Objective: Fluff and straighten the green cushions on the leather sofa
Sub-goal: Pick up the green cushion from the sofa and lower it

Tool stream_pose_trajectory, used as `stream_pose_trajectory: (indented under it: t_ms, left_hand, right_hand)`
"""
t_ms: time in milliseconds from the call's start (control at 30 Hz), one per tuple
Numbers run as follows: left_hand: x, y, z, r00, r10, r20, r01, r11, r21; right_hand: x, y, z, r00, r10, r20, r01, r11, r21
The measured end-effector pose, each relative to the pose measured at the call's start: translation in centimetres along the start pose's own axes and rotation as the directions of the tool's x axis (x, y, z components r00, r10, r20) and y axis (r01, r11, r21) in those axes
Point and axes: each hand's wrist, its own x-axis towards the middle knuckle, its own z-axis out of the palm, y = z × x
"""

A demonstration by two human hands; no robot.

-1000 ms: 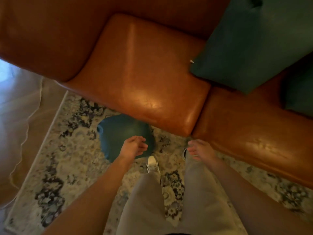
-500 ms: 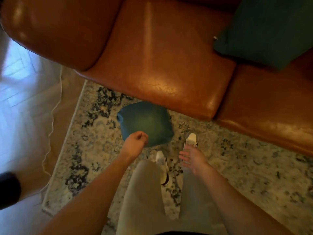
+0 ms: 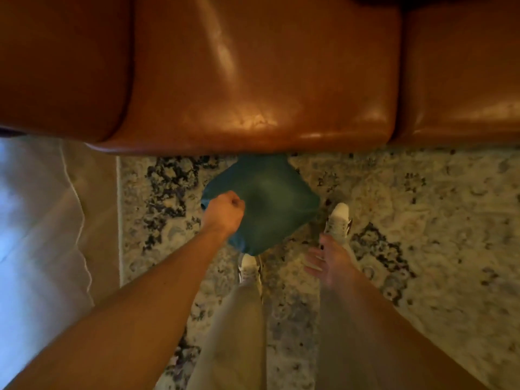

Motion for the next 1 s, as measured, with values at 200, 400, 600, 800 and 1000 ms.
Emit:
stream_pose_trajectory:
  t_ms: [200,400,600,800,1000]
  left_hand:
    - [6.3,-3.9,4.1,1.000,-0.001,-0.006,0.002,0.994,0.113]
    - [17.4,-7.6,10.3,0.999,-0.030,0.038,0.021,0.974,0.224]
    - [26.8,-8.9,13.3,0.999,-0.003,-0.034,0.010,0.979,0.204]
    - [32.7,-9.6,14.0,0.995,-0.065,-0.069,0.073,0.990,0.119]
    - [31.6,-9.7,14.1,0.993,-0.113,-0.034,0.112,0.993,-0.030]
  right_hand:
    - [6.8,3.9,1.5,1.000,0.022,-0.005,-0.021,0.994,0.110]
    - [18.1,4.0,4.1,0.999,0.002,0.035,-0.004,0.999,0.051]
    - [26.8,2.8,6.0,0.997,0.070,-0.020,-0.066,0.983,0.172]
    - [33.5,1.8,6.2,0.999,0.054,-0.010,-0.050,0.972,0.229]
    - [33.7,2.7,6.5,0.998,0.011,0.064,-0.031,0.943,0.331]
